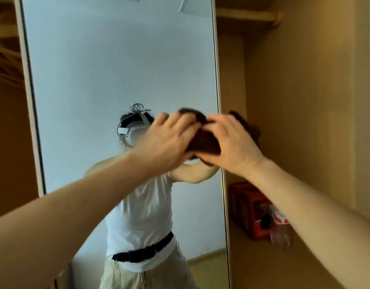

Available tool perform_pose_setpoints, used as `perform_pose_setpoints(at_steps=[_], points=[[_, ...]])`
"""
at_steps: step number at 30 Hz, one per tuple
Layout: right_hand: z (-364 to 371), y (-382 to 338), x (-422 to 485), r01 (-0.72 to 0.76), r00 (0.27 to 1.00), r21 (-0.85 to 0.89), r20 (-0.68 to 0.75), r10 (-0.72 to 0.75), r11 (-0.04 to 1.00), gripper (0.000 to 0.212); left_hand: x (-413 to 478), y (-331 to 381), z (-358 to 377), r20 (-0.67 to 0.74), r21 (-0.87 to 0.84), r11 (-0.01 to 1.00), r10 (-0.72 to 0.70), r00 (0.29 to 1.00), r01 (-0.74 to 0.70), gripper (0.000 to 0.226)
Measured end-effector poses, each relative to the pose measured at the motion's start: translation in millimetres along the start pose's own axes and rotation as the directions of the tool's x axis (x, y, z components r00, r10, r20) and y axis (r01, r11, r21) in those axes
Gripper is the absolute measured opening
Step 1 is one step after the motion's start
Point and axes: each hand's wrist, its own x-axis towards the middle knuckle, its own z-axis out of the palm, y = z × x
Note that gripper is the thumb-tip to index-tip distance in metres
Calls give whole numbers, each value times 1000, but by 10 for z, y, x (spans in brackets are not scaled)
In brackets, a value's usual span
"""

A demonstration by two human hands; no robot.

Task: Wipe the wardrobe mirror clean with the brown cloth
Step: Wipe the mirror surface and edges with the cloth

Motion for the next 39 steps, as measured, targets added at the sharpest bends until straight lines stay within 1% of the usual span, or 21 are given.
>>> perform_pose_setpoints(at_steps=[2, 3, 5, 7, 9, 12, 14, 16, 18, 22, 25, 27, 30, 33, 35, 36, 37, 39], points=[[-58, 98, 217, -32, 999, -9, 0, 32, 999, 60, 177, -100, 16, -4, 1, 997, -71, 997, 71, 55], [-39, 96, 224, -55, 998, -2, -22, 55, 998, 60, 195, -109, 35, -13, -7, 996, -85, 996, 85, 55], [39, 1, 68, -108, 990, 32, -91, 110, 994, 58, 126, -57, 68, -32, -32, 997, -77, 997, 76, 55], [149, -126, -252, -136, 982, 69, -124, 144, 988, 56, -39, 94, 122, -27, -77, 997, -17, 999, 15, 56], [254, -277, -681, -148, 985, 97, -77, 155, 984, 58, -299, 361, 168, 22, -133, 989, 66, 998, -63, 58], [343, -487, -1250, -151, 988, 85, 49, 147, 985, 62, -693, 747, 219, 91, -188, 972, 159, 983, -140, 53], [341, -492, -1372, -100, 988, 46, 121, 94, 994, 61, -771, 826, 237, 90, -212, 961, 201, 975, -178, 49], [273, -373, -1251, -9, 984, -16, 178, 11, 1000, 61, -664, 755, 237, 67, -203, 954, 240, 969, -222, 49], [168, -207, -977, 40, 984, -65, 178, -28, 997, 60, -449, 604, 221, 44, -141, 969, 213, 976, -205, 53], [21, 54, -384, 41, 998, -110, 50, -36, 993, 53, -31, 274, 154, 3, -84, 994, 68, 998, -67, 56], [61, 22, -335, -46, 999, -88, 17, 48, 995, 55, 8, 223, 134, 7, -86, 996, 7, 1000, -6, 55], [146, -98, -540, -113, 993, -64, 18, 115, 991, 58, -123, 316, 145, 27, -99, 995, 23, 999, -20, 56], [273, -345, -1034, -132, 988, -32, 83, 134, 991, 64, -475, 611, 159, 92, -138, 986, 110, 990, -97, 57], [268, -478, -1366, -56, 973, -35, 220, 62, 998, 67, -766, 917, 123, 142, -211, 970, 154, 978, -122, 49], [183, -387, -1215, 39, 961, -46, 276, -25, 998, 63, -725, 880, 103, 140, -224, 968, 148, 979, -114, 48], [121, -316, -1043, 79, 960, -56, 274, -60, 995, 62, -626, 783, 84, 128, -212, 972, 133, 983, -104, 49], [52, -237, -823, 103, 967, -74, 241, -82, 992, 61, -498, 649, 57, 112, -189, 978, 106, 988, -84, 50], [-88, -79, -283, 98, 988, -122, 131, -82, 988, 61, -193, 283, -7, 59, -120, 993, 15, 998, -8, 51]])
